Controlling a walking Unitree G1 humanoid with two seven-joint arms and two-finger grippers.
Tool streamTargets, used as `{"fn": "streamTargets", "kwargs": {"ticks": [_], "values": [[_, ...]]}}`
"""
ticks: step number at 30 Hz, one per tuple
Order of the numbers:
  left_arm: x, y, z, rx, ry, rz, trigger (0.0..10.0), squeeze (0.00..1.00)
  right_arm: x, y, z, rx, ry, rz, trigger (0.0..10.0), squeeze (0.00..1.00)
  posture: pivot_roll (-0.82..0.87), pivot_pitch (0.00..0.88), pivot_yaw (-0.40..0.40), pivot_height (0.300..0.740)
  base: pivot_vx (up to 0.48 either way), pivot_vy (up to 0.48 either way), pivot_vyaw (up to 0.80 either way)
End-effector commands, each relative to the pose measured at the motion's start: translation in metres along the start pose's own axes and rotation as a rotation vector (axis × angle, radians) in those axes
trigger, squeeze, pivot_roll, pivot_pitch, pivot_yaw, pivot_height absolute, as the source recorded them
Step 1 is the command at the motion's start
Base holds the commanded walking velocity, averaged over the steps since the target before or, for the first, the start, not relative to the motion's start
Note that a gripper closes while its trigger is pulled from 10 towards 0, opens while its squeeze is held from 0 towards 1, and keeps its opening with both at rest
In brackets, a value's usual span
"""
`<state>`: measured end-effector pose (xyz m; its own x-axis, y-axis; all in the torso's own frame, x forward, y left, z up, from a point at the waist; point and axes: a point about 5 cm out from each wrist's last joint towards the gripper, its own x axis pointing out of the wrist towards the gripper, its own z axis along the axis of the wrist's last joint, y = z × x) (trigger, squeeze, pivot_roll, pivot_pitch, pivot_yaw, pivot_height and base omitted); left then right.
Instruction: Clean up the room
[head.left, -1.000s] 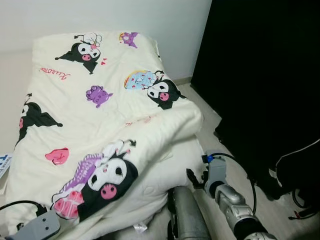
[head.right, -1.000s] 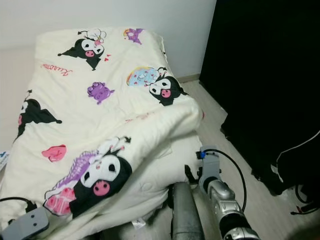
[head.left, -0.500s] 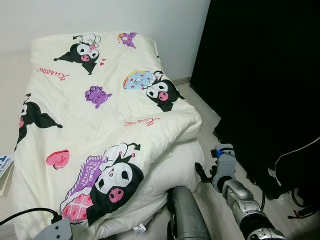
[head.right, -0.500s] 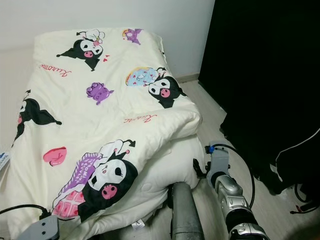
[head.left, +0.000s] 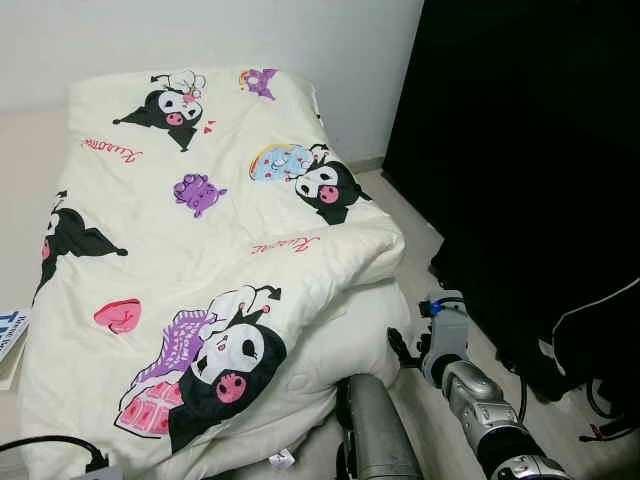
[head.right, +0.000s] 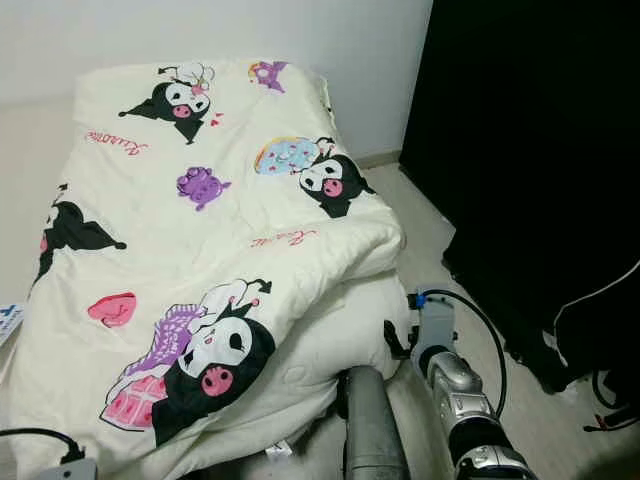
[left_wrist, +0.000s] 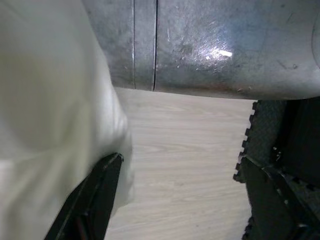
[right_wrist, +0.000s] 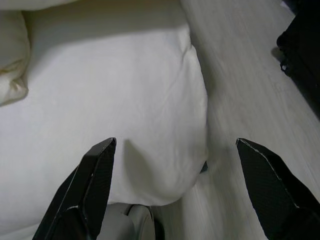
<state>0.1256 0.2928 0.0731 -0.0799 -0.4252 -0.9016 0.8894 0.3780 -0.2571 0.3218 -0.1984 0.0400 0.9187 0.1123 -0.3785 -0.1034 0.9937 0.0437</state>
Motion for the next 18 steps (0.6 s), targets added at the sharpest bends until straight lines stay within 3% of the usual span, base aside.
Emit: {"fn": "streamTargets", "kwargs": {"ticks": [1,3,11,12,13,14,15,17,18], "values": [[-0.006,-0.001,-0.002,0.006,0.032,-0.005,10.0,1.00,-0.001,0.001,-0.005,0.015,0.018,-0.003,10.0,0.00,-0.12,0.201,-0.045,0.580,0.000,0.000,0.00],[-0.020,-0.004,0.005,0.084,0.069,-0.024,10.0,1.00,0.001,0.008,-0.005,0.003,0.021,0.022,10.0,0.00,-0.12,0.195,-0.049,0.580,0.000,0.000,0.00],[-0.024,-0.018,0.004,0.169,0.117,-0.148,10.0,1.00,0.001,0.009,-0.005,0.008,0.020,0.022,10.0,0.00,-0.13,0.201,-0.041,0.580,0.000,0.000,0.00],[-0.025,-0.021,0.013,0.192,0.037,-0.166,10.0,1.00,0.001,0.008,-0.005,0.015,0.017,0.017,10.0,0.00,-0.13,0.207,-0.040,0.580,0.000,0.000,0.00],[-0.025,-0.021,0.013,0.192,0.037,-0.166,10.0,1.00,0.001,0.008,-0.005,0.015,0.017,0.017,10.0,0.00,-0.13,0.207,-0.040,0.580,0.000,0.000,0.00],[-0.030,-0.022,0.032,0.219,-0.129,-0.171,10.0,1.00,0.001,0.008,-0.005,0.020,0.014,0.015,10.0,0.00,-0.13,0.210,-0.041,0.580,0.000,0.000,0.00],[-0.033,-0.023,0.041,0.230,-0.201,-0.172,10.0,1.00,0.001,0.007,-0.005,0.021,0.013,0.014,10.0,0.00,-0.13,0.210,-0.041,0.580,0.000,0.000,0.00],[-0.035,-0.024,0.045,0.234,-0.235,-0.173,10.0,1.00,0.001,0.007,-0.005,0.021,0.014,0.014,10.0,0.00,-0.13,0.210,-0.041,0.580,0.000,0.000,0.00],[-0.042,-0.023,0.065,0.239,-0.427,-0.169,10.0,1.00,0.001,0.008,-0.004,0.023,0.011,0.016,10.0,0.00,-0.13,0.214,-0.042,0.580,0.000,0.000,0.00]]}}
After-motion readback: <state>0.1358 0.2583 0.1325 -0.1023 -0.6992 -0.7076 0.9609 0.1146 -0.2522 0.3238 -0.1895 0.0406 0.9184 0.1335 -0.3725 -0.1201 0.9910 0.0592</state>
